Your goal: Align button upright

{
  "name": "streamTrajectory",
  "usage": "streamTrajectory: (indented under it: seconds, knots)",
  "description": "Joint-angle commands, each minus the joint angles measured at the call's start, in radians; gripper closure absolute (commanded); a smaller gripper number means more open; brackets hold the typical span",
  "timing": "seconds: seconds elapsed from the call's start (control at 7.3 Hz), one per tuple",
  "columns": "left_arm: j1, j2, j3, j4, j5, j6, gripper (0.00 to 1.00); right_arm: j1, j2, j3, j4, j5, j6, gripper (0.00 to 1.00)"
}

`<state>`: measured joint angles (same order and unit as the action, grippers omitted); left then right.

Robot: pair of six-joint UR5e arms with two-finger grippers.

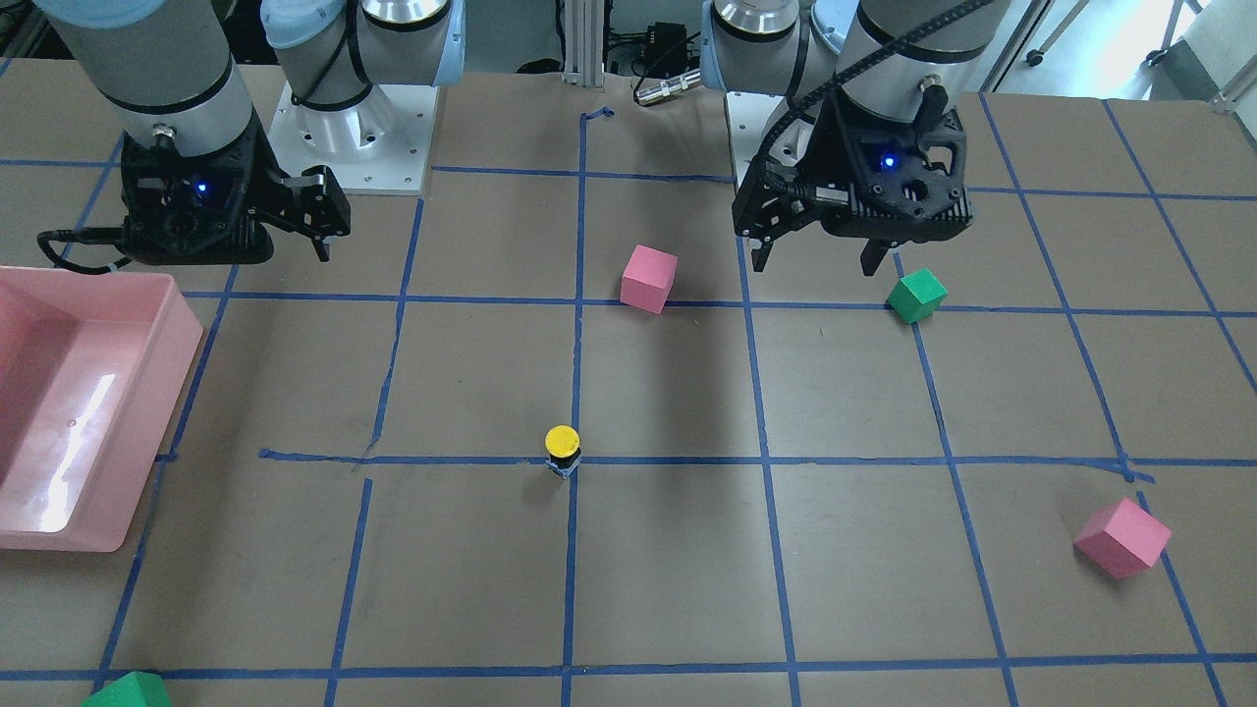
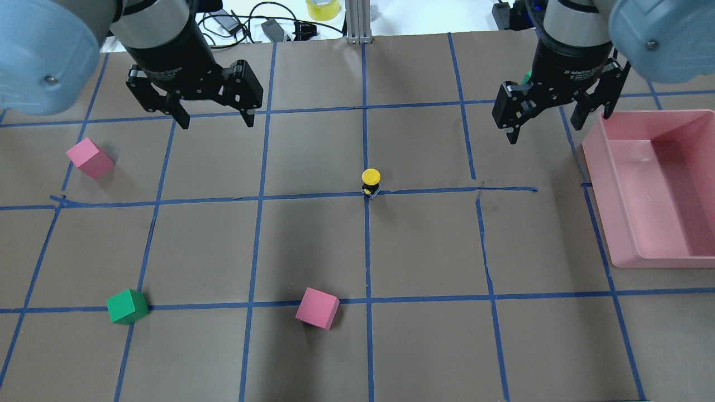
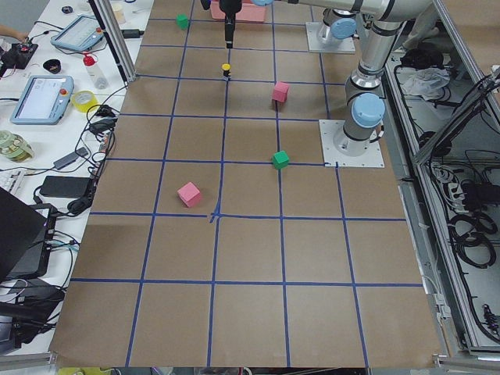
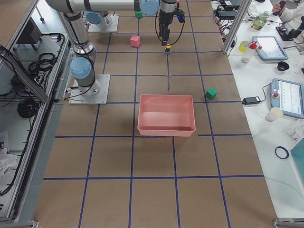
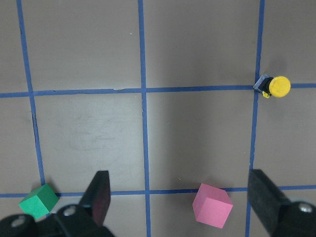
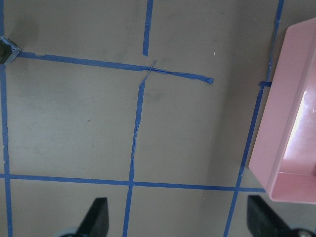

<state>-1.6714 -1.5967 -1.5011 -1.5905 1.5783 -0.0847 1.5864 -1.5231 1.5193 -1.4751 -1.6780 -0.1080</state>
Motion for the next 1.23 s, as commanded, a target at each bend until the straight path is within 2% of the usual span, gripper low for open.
streamTrajectory:
  seconds: [0.0, 0.14, 1.1]
  knots:
    - [-0.001, 0.021, -0.038, 0.05, 0.002, 0.008, 0.0, 0.001, -0.017, -0.016, -0.001, 0.082, -0.01, 0.0]
    - [-0.001, 0.024, -0.038, 0.063, 0.002, 0.009, 0.0, 0.001, -0.031, -0.016, -0.004, 0.107, -0.016, 0.0]
    - [0.002, 0.052, -0.039, 0.047, 0.006, 0.063, 0.0, 0.004, -0.031, -0.007, -0.01, 0.101, -0.002, 0.0]
